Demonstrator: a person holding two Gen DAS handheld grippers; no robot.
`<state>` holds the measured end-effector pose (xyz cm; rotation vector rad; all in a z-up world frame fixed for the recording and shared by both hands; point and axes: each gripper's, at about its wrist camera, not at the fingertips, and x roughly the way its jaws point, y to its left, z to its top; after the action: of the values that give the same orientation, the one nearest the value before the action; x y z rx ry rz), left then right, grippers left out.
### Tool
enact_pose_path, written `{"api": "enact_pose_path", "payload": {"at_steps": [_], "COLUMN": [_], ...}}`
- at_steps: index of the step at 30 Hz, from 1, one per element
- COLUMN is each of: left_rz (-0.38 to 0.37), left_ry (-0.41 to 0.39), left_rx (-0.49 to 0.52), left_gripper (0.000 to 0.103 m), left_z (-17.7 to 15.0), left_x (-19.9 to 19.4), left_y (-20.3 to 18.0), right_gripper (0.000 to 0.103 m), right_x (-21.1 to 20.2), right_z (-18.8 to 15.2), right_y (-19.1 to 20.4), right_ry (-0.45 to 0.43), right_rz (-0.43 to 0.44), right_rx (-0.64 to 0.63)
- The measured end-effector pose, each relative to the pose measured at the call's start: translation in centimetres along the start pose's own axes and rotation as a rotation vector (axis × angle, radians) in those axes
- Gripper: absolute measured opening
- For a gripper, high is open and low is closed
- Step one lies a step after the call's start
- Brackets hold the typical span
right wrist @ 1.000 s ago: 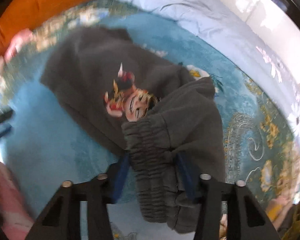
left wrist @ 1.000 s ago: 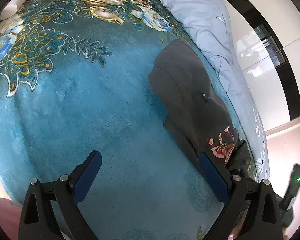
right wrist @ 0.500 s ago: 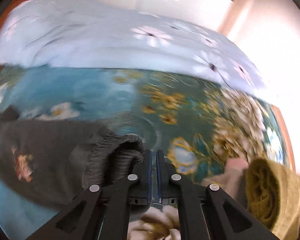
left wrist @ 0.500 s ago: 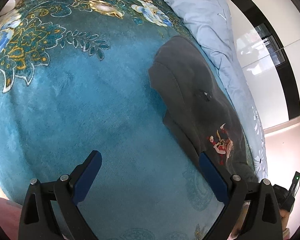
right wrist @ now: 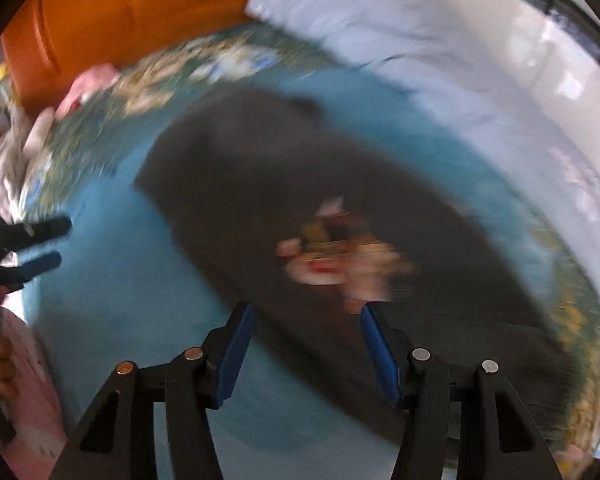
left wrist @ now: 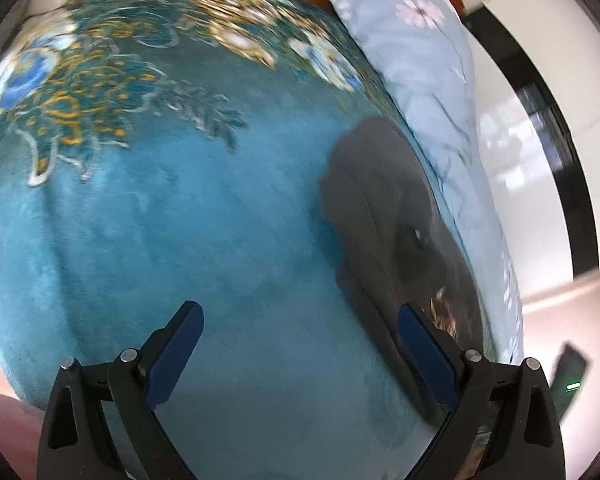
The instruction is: Fold clothes
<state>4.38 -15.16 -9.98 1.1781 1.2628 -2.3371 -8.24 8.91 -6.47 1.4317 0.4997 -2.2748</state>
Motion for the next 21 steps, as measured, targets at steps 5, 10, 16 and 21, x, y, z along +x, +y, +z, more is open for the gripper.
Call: {"api": "enact_pose_path", "payload": {"at_steps": [5, 10, 16, 21], "left_rz": [-0.039, -0.071, -0.096, -0.144], "left_ry": [0.035, 0.083, 0.118, 0.168], "left_rx": [-0.069, -0.08, -0.06, -0.123], "left_gripper": [0.098, 0.098, 0.098, 0.098], "left_z": [0.4, 0.7, 1.0, 1.5], "left_x": [0.5, 1.6, 2.5, 3.3], "left_y": [1.4, 1.7, 1.1, 1.6], "right_gripper": [0.059, 0.058, 0.047, 0.007], "right_x": [4.8, 5.0, 4.8, 2.9], "right_z": [1.2, 0.4, 0.5, 2.6], "right_y": [2.6, 2.2, 0.3, -3.1], "right_ry": [0.088, 0.127, 0.121, 0.071], "right_rz": [-0.139, -0.153, -0.183, -0.147], "right_rx": [-0.139, -0.209, -0.24, -0.04]}}
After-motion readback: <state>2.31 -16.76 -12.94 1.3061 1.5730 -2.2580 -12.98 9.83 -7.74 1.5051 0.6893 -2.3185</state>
